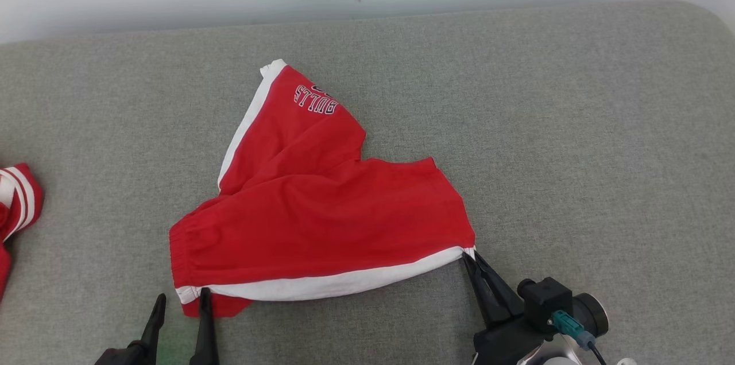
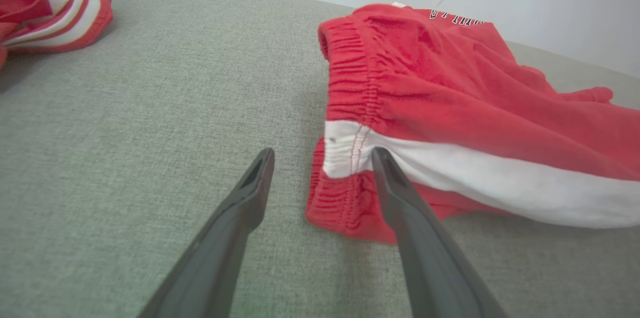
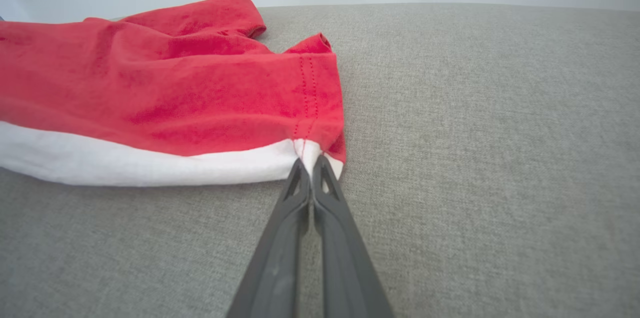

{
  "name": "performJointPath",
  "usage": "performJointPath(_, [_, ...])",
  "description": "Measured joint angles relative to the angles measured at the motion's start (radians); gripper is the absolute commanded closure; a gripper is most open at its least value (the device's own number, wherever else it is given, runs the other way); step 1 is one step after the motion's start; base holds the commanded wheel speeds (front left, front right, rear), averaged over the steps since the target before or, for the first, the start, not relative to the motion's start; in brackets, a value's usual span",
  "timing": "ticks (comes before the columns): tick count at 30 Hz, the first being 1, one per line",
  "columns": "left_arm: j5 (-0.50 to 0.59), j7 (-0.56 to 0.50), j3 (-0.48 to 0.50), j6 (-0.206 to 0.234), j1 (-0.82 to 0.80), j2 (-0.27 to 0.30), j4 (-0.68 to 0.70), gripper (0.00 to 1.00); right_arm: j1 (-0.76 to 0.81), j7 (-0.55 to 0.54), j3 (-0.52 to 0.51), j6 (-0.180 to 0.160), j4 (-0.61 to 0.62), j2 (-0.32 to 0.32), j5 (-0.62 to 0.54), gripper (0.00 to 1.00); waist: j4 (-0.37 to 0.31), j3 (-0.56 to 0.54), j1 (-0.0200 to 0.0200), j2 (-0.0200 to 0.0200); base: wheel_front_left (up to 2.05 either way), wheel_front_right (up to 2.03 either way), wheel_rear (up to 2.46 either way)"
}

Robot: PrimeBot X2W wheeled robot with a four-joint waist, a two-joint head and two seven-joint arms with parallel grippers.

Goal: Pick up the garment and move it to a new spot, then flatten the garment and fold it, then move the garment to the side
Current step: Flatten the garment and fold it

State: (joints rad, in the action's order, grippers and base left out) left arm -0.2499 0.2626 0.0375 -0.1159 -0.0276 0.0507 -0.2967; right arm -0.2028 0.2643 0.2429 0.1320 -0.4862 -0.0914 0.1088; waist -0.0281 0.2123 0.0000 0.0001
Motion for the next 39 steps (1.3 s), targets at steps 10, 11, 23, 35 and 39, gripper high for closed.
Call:
performJointPath(10, [0.001,0.0,-0.002,-0.009,-0.007,0.0,-0.003,1.0,0.001,0.0,-0.009,0.0,0.01,0.004,-0.005,1.0,0.001,0.003,0.0,0.0,0.0,0.0,0.0])
performJointPath(11, [0.002,0.0,-0.002,-0.013,-0.01,0.0,-0.003,1.0,0.001,0.0,-0.009,0.0,0.01,0.005,-0.005,1.0,0.001,0.003,0.0,0.0,0.0,0.0,0.0])
performJointPath(23, [0.003,0.0,-0.026,-0.015,-0.019,0.001,0.063,1.0,-0.001,0.0,-0.049,0.0,0.099,0.017,0.005,1.0,-0.003,-0.032,0.0,0.0,0.0,0.0,0.0])
performJointPath(35, [0.001,0.0,-0.071,-0.016,-0.161,0.153,0.213,1.0,-0.141,0.0,-0.06,0.0,0.234,0.016,0.056,1.0,-0.023,-0.169,-0.0002,0.0,0.0,0.0,0.0])
performJointPath(39, [0.0,0.0,-0.108,-0.016,-0.251,0.227,0.202,1.0,-0.231,0.0,-0.054,0.0,0.243,-0.007,0.068,1.0,-0.03,-0.202,-0.0002,0.0,0.0,0.0,0.0])
